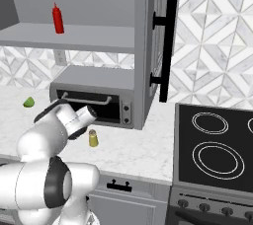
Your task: Put the shaker and condiment bottle from the counter next to their counterparts in the cabinet.
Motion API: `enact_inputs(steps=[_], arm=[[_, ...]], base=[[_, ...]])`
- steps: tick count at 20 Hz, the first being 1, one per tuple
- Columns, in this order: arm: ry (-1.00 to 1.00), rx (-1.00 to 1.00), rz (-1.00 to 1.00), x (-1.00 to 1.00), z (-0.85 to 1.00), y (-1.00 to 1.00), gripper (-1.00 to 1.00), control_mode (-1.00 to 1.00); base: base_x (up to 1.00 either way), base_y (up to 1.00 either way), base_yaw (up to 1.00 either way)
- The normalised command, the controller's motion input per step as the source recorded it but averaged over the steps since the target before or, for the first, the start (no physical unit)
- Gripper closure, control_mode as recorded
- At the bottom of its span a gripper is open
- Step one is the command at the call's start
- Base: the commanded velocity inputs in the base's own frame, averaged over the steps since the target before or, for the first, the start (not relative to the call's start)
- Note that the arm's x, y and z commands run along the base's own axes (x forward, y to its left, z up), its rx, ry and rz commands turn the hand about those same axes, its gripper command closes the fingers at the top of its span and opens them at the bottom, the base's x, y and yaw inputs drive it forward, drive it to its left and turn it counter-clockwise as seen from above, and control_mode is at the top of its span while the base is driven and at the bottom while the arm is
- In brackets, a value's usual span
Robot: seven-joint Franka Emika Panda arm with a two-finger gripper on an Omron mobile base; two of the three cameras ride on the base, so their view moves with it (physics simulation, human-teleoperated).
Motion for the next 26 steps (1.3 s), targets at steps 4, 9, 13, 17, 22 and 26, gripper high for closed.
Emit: enact_inputs(steps=[4,9,13,17,22,26], arm=[[0.0,0.02,-0.05,0.0,-0.07,0.0,1.0,-1.0],[0.0,0.08,-0.28,0.0,0.32,0.01,1.0,-1.0],[0.05,0.0,-0.32,0.27,0.78,0.03,1.0,-1.0],[0.06,0.0,-0.2,0.04,0.91,0.02,1.0,-1.0],[0.03,0.0,-0.05,-0.09,1.0,0.0,1.0,-1.0],[0.0,0.0,-0.04,-0.56,1.0,0.0,1.0,-1.0]], base=[[0.0,0.0,0.0],[0.0,0.0,0.0],[0.0,0.0,0.0],[0.0,0.0,0.0],[0.0,0.0,0.0],[0.0,0.0,0.0]])
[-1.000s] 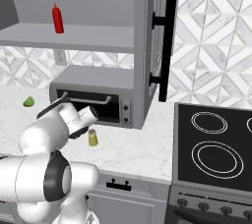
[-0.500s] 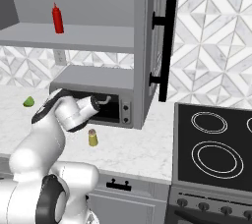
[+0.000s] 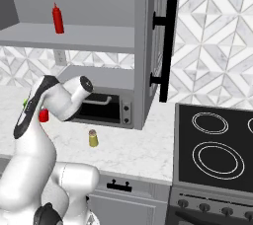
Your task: Put the shaker and condiment bottle from the counter next to their counterparts in the cabinet.
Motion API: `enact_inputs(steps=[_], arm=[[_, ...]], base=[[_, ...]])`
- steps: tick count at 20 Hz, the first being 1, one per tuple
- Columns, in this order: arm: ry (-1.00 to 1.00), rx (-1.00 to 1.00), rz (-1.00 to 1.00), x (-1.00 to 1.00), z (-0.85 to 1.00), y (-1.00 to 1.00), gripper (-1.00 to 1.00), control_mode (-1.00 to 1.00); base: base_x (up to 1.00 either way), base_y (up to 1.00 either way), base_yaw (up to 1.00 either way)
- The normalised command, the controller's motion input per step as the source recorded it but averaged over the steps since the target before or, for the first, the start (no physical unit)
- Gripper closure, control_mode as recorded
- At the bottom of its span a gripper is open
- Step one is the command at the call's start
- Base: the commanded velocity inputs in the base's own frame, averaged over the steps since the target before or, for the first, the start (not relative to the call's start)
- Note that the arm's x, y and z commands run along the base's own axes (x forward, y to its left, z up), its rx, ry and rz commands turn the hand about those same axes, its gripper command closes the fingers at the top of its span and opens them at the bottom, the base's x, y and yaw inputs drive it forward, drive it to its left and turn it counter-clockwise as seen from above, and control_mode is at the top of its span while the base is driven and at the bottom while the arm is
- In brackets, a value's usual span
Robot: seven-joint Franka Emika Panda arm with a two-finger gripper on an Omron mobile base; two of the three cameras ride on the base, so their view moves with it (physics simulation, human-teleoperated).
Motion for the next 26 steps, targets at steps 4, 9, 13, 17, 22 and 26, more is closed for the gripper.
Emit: enact_inputs(steps=[4,9,13,17,22,26], arm=[[0.0,0.0,-0.12,-0.26,1.0,0.0,1.0,-1.0],[0.0,0.0,-0.21,-0.08,1.0,0.0,1.0,-1.0],[0.0,0.0,-0.29,0.0,0.95,0.0,1.0,-1.0],[0.0,0.0,-0.29,0.0,0.97,0.0,1.0,-1.0],[0.0,0.0,-0.28,0.0,1.0,0.0,1.0,-1.0],[0.0,0.0,-0.25,0.0,0.94,0.0,1.0,-1.0]], base=[[0.0,0.0,0.0],[0.0,0.0,0.0],[0.0,0.0,0.0],[0.0,0.0,0.0],[0.0,0.0,0.0],[0.0,0.0,0.0]])
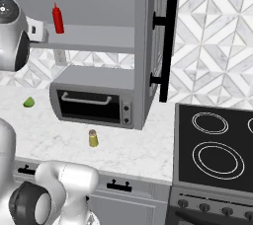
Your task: Put the shaker and condiment bottle from the counter next to their counterparts in the cabinet.
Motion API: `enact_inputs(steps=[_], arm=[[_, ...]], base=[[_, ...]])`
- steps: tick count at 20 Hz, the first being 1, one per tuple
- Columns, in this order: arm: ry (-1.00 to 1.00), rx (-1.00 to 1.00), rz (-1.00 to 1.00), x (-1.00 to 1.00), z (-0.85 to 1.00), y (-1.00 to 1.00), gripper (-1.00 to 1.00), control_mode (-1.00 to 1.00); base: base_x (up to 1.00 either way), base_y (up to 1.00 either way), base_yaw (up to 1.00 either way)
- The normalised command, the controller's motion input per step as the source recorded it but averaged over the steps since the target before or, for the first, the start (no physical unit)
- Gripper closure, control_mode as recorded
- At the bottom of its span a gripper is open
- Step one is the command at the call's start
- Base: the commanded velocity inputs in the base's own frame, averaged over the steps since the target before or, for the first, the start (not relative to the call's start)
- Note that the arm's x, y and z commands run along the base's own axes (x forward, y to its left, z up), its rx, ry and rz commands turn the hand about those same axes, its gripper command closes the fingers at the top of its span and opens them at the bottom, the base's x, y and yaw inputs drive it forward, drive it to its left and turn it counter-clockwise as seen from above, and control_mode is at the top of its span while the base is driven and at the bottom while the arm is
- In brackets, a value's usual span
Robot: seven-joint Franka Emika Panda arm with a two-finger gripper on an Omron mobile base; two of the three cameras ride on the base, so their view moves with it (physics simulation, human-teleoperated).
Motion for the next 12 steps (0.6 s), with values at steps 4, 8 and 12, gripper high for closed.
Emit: enact_inputs(steps=[4,8,12], arm=[[0.0,-0.01,-0.09,-0.01,0.24,0.0,1.0,-1.0],[-0.07,-0.04,0.0,-0.02,0.0,0.0,1.0,-1.0],[-0.12,-0.07,-0.03,0.11,0.01,0.0,1.0,-1.0]], base=[[0.0,0.0,0.0],[0.0,0.0,0.0],[0.0,0.0,0.0]])
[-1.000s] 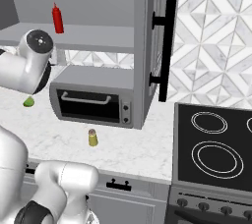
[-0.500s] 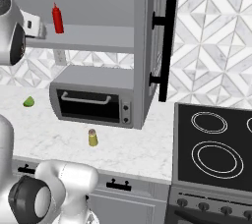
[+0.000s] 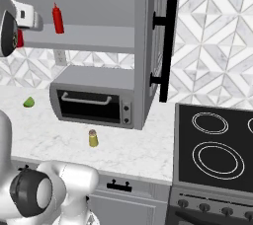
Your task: Put the shaker and condiment bottle from the counter next to their counterparts in the cabinet.
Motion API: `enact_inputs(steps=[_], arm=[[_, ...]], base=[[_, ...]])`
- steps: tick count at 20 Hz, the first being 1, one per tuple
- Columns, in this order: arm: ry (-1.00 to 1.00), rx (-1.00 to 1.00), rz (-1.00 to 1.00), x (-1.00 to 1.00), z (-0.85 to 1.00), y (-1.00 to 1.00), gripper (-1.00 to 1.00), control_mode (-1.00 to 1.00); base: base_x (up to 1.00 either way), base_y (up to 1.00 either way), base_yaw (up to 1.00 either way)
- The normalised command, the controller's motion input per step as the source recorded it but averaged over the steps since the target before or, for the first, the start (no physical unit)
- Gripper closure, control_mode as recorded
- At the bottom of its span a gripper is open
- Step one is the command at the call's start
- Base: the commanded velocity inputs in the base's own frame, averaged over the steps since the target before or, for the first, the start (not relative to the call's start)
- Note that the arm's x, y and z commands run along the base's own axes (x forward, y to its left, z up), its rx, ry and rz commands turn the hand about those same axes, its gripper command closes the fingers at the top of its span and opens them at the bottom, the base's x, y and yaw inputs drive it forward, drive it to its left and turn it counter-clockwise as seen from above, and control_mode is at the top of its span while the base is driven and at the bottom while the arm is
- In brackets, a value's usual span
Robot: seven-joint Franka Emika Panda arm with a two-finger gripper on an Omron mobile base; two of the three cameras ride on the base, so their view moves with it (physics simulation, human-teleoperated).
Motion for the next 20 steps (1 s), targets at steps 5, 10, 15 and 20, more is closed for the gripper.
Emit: enact_inputs(steps=[5,10,15,20], arm=[[-0.16,-0.14,-0.04,0.26,0.0,0.0,1.0,-1.0],[-0.04,-0.04,-0.04,0.33,0.0,0.0,1.0,-1.0],[0.0,0.0,0.0,0.27,0.0,0.02,1.0,-1.0],[0.03,0.0,0.0,0.24,0.0,0.17,1.0,-1.0]], base=[[0.0,0.0,0.0],[0.0,0.0,0.0],[0.0,0.0,0.0],[0.0,0.0,0.0]])
